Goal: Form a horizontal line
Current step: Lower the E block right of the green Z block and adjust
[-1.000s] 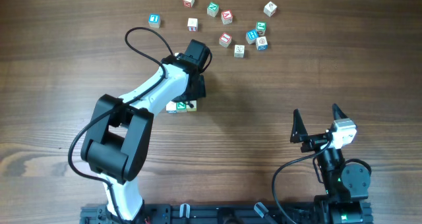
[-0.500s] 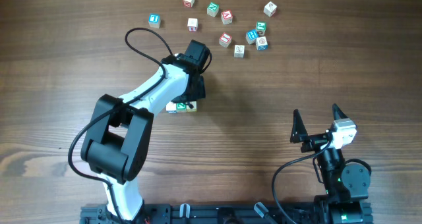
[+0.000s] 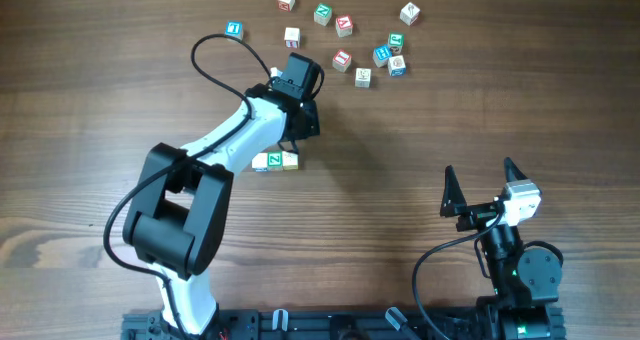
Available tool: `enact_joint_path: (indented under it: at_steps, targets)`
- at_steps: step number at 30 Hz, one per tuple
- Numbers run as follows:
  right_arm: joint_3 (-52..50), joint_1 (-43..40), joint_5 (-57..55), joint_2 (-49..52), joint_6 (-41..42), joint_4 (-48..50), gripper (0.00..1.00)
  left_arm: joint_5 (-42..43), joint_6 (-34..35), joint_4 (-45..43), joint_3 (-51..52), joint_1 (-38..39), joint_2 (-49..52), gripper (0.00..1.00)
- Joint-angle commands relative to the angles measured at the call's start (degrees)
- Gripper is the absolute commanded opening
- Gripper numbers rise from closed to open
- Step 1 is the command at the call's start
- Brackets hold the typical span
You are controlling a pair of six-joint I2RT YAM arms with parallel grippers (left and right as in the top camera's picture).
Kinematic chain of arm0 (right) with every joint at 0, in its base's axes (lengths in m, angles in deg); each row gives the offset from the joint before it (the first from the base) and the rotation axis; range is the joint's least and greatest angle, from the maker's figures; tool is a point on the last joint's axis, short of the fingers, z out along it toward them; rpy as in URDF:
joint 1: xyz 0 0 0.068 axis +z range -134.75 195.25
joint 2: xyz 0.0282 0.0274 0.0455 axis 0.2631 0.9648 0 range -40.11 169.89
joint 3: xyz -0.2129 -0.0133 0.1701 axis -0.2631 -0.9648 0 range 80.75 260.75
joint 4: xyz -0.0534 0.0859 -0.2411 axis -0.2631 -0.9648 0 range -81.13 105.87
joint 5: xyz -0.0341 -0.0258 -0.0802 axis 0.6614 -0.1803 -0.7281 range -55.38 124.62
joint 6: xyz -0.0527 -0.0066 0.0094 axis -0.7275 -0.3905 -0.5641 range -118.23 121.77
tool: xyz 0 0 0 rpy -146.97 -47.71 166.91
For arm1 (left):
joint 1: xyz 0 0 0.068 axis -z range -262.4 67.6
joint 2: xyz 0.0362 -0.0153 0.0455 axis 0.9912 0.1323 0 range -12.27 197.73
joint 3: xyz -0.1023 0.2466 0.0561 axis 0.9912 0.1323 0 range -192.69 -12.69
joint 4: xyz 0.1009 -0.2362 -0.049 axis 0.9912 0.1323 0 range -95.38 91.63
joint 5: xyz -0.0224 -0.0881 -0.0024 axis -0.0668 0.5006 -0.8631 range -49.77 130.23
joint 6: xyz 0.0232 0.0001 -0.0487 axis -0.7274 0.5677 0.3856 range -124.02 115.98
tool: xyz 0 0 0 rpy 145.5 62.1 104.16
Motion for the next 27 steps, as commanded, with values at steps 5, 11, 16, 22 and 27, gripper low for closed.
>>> enact_joint_path:
  at_steps: [5,11,16,22,27]
  targets:
    - [-0.1,-0.2,0.7,-0.5,-0.5,0.3,1.0,2.1,-0.2,5.3,0.1,4.5,0.2,0.04]
    - [-0.1,-0.2,0.7,-0.5,-0.5,0.3,1.0,-9.6,2.0,1.2,0.1,3.3,0.2,0.04]
    - [-0.1,-0.2,0.7,-0.5,-0.5,0.3,1.0,-8.2,2.6,5.1,0.1,2.9,0.2,0.04]
    - [-0.1,-0.2,0.7,-0.5,-0.5,0.3,0.99,-7.2,2.6,7.8,0.1,2.9,0.2,0.04]
    - [-0.1,-0.2,0.7,-0.5,-0.5,0.3,1.0,-6.7,2.6,8.6,0.1,2.9,0.2,0.04]
